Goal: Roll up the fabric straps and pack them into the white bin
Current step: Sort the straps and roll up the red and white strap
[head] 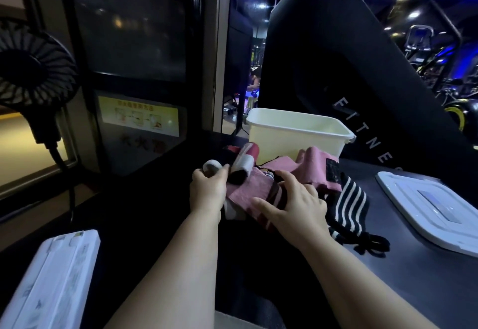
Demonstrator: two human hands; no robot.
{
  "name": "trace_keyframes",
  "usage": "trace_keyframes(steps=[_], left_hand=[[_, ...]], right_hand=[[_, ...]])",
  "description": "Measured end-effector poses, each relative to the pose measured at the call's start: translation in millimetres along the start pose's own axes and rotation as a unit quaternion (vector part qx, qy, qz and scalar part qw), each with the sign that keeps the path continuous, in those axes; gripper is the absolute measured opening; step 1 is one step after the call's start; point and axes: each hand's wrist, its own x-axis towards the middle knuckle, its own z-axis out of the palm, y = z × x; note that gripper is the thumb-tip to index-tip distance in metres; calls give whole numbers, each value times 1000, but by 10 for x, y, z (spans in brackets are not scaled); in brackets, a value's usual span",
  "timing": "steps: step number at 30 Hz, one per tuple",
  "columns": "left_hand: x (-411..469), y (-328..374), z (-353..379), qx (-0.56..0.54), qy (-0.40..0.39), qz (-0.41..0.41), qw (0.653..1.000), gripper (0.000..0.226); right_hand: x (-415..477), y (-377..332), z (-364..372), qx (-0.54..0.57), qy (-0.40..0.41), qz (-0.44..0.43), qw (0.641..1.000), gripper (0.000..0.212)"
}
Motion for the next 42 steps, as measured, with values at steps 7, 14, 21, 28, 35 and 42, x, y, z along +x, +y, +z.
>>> trace_keyframes(steps=[7,14,21,28,35,42], left_hand=[[-72,22,77,-77,-54,3,996,43],[-118,27,104,-92,-43,39,994,28],[-15,46,-66,-107,69,37,991,32],[-177,106,-64,-29,73,125,989,55],[-342,216,-7,-26,-60,138,988,32],[-466,198,10,111,-170,161,966,81]], right_hand=[[47,18,-22,119,-16,34,992,90],[48,26,-149,228,24,19,973,29],[102,144,-237,296,36,52,953,23],[94,173,-258,310,36,77,947,30],[77,136,-221,261,44,45,963,30],[62,132,-197,245,48,15,968,33]])
